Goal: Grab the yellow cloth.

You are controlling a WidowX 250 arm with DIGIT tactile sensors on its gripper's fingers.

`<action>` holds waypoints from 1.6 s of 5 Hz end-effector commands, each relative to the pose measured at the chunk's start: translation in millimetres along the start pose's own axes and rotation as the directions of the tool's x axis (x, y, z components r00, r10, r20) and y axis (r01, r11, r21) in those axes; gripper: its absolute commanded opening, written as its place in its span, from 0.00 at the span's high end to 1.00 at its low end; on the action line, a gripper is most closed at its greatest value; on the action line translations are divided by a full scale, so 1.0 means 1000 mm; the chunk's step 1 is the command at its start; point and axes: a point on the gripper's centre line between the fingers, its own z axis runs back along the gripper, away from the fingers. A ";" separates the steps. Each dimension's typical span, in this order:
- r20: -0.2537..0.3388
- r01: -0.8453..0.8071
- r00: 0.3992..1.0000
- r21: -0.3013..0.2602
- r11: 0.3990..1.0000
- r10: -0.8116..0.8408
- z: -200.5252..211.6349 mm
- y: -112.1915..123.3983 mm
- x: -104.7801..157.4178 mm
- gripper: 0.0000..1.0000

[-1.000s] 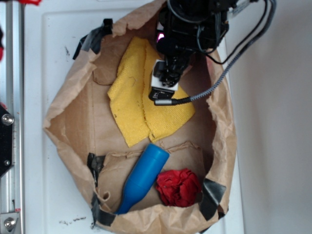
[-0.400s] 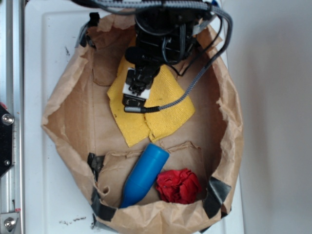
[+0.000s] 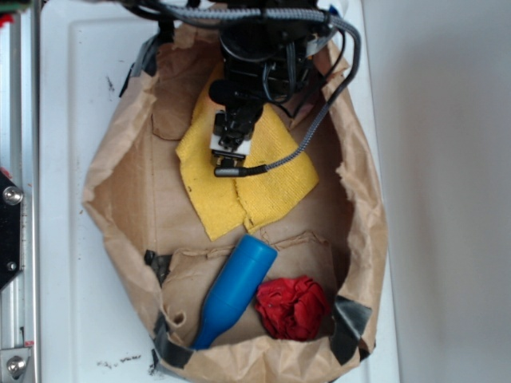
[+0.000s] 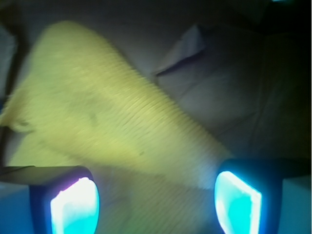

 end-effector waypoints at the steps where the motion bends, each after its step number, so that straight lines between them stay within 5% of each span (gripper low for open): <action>1: 0.015 0.093 0.995 0.071 0.993 -0.095 -0.003 -0.028 -0.009 0.00; 2: 0.016 0.063 0.998 0.086 0.994 -0.065 -0.010 -0.029 -0.006 1.00; 6: 0.060 0.023 0.998 0.052 0.998 -0.026 0.010 -0.017 0.003 1.00; 7: 0.075 -0.018 0.997 -0.060 0.998 0.023 0.060 -0.024 0.004 1.00; 8: 0.103 -0.026 0.994 -0.114 0.993 0.038 0.110 -0.040 0.006 1.00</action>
